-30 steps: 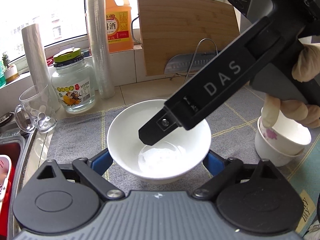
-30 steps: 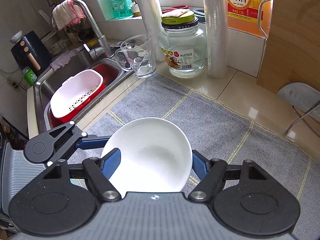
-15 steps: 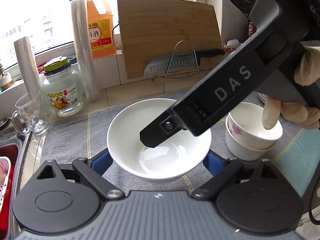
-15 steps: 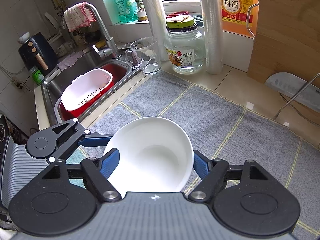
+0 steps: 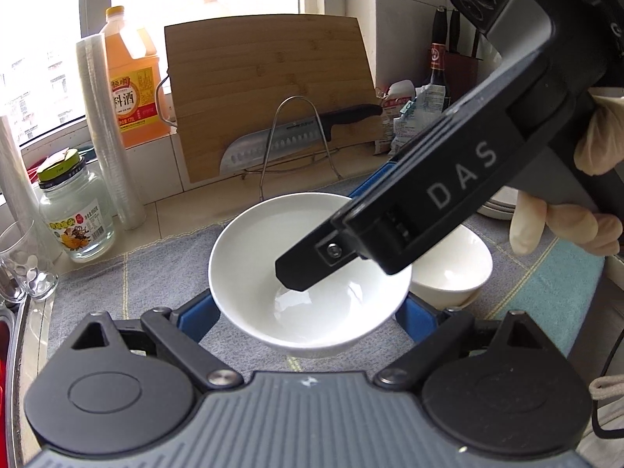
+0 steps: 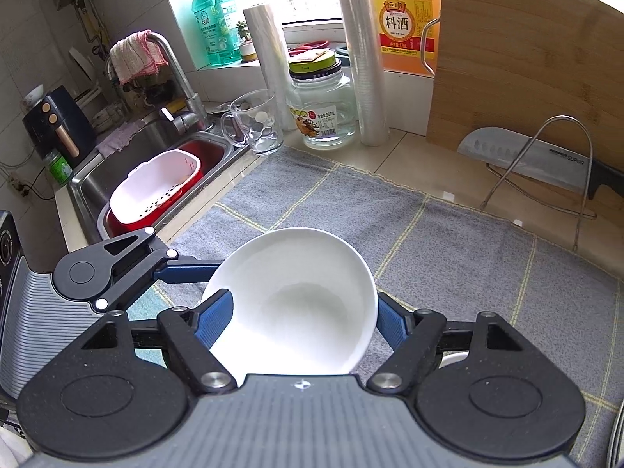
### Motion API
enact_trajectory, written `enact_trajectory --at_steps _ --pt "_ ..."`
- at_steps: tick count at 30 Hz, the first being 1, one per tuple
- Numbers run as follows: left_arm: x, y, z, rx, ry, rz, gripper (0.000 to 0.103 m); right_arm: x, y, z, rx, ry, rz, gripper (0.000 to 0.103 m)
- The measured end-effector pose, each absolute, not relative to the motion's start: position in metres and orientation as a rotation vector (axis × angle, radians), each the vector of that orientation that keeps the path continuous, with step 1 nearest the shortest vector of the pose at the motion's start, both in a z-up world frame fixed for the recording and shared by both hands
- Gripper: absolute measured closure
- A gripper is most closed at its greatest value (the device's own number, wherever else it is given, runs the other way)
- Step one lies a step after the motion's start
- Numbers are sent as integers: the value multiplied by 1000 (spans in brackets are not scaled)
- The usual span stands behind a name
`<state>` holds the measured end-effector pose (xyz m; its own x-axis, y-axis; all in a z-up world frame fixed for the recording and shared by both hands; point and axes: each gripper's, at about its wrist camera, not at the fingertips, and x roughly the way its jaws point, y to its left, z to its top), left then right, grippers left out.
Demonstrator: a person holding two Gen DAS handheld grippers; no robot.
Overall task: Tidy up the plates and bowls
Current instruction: 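Lift the bowl with the right tool and carry it toward the nested bowls, then lower the held bowl into the nested white bowls and open the right tool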
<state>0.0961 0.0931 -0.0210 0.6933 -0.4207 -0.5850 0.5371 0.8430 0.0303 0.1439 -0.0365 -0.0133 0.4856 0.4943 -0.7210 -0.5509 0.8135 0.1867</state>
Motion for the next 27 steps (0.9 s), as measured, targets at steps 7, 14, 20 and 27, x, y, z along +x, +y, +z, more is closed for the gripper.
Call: enact_trajectory --at_steps 7,14,20,27 --pt "97 62 -23 225 584 -616 8 133 -64 -8 -57 834 561 20" --pt "99 32 -24 241 566 -691 8 125 -96 -5 -32 821 485 20" --pt "102 12 -25 251 562 -739 8 118 -120 -5 -4 815 428 20" --pt "111 1 -29 254 575 -774 8 115 -135 -9 10 821 384 20"
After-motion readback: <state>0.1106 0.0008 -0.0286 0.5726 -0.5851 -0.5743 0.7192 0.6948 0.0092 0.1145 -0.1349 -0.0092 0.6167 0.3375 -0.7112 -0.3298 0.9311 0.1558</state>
